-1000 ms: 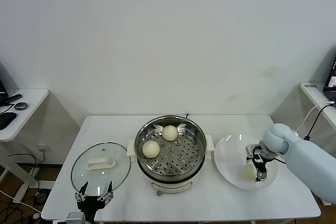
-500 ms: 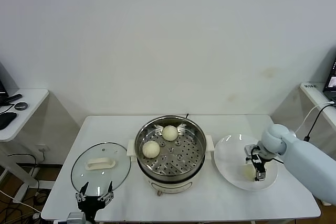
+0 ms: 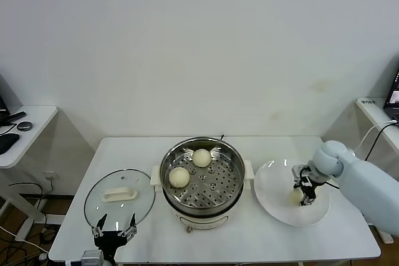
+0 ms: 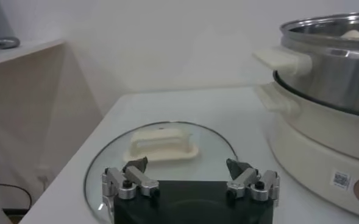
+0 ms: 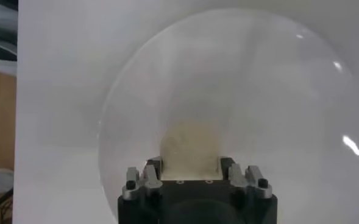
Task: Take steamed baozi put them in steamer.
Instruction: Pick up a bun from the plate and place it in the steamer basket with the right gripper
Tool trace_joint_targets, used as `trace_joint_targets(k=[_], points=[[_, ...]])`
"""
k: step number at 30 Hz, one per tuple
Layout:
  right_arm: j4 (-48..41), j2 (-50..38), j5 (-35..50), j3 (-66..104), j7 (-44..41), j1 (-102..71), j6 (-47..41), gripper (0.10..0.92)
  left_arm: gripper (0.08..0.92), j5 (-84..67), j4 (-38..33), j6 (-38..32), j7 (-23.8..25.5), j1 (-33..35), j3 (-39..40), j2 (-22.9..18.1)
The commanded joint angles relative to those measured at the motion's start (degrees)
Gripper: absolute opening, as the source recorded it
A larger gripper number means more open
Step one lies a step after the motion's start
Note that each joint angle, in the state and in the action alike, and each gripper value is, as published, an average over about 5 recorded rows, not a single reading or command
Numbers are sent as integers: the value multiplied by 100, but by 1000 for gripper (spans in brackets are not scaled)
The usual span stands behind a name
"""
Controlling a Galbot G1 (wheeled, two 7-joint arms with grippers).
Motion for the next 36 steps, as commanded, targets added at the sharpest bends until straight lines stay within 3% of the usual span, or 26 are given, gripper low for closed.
trace_joint_targets(k=[1,8,14,20,24,28,32,36], points=[[-17,358,1214,-1415,-164,2520,-107,560,823,142,-24,-39,-28,-56,-6,-18],[-408,1583,2544,-2635,-354,4776,-182,563,823,218,-106,-89,-60,-120,-70,-33],[-355,2415,3218,-2825,-624,5061,71,564,823,234,-183,-143,-113,-117,-104,-85],[-176,2789,3548,-3575,-450,5051,2241,560,823,255,-266,-176,-145,-86,-92,-151],[-14,2910,3349,-4025,-279,4831,3341,560,823,258,-305,-192,-164,-88,-89,-172],[95,3033,2500,-4063,-245,4478,4045,560,823,251,-364,-194,-171,-60,-90,-177],[138,3178,1617,-4037,-257,4117,4425,560,823,247,-370,-194,-178,-40,-90,-180],[119,3311,1548,-4069,-218,3853,4482,560,823,235,-360,-194,-181,-35,-102,-175]])
